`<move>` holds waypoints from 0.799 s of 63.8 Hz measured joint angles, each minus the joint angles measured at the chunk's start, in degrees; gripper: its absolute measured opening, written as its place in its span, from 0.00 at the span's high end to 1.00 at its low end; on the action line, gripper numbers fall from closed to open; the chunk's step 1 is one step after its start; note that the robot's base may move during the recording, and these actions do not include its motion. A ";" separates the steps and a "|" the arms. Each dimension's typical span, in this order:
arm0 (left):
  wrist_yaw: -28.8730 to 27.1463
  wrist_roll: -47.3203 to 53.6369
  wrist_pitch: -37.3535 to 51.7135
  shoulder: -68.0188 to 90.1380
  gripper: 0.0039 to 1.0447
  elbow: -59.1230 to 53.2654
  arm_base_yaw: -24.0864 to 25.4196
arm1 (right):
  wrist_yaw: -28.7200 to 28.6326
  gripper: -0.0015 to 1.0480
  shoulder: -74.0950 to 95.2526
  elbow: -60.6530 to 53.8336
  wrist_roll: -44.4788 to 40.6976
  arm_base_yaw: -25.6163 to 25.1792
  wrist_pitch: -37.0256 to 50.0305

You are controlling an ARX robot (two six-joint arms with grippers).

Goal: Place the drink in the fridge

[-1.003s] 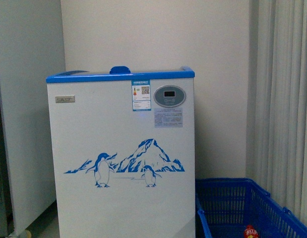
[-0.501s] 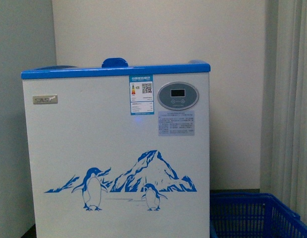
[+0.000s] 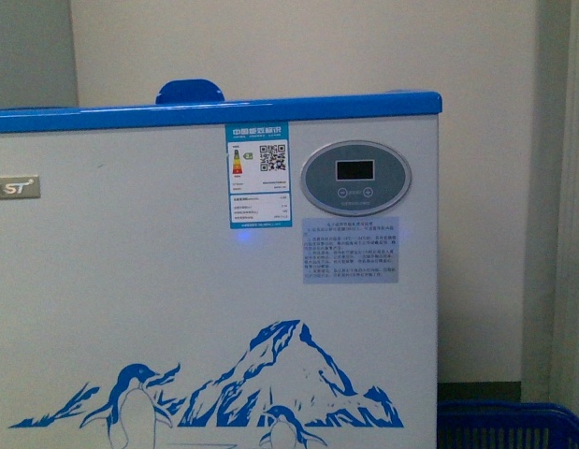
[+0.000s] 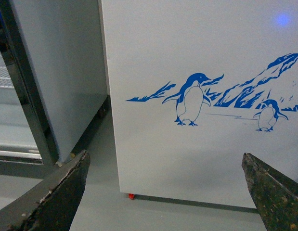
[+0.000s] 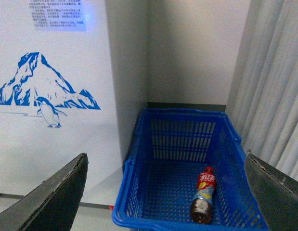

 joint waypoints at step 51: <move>0.00 0.00 0.00 -0.02 0.08 0.00 0.00 | 0.02 0.07 0.00 0.00 0.00 0.00 0.00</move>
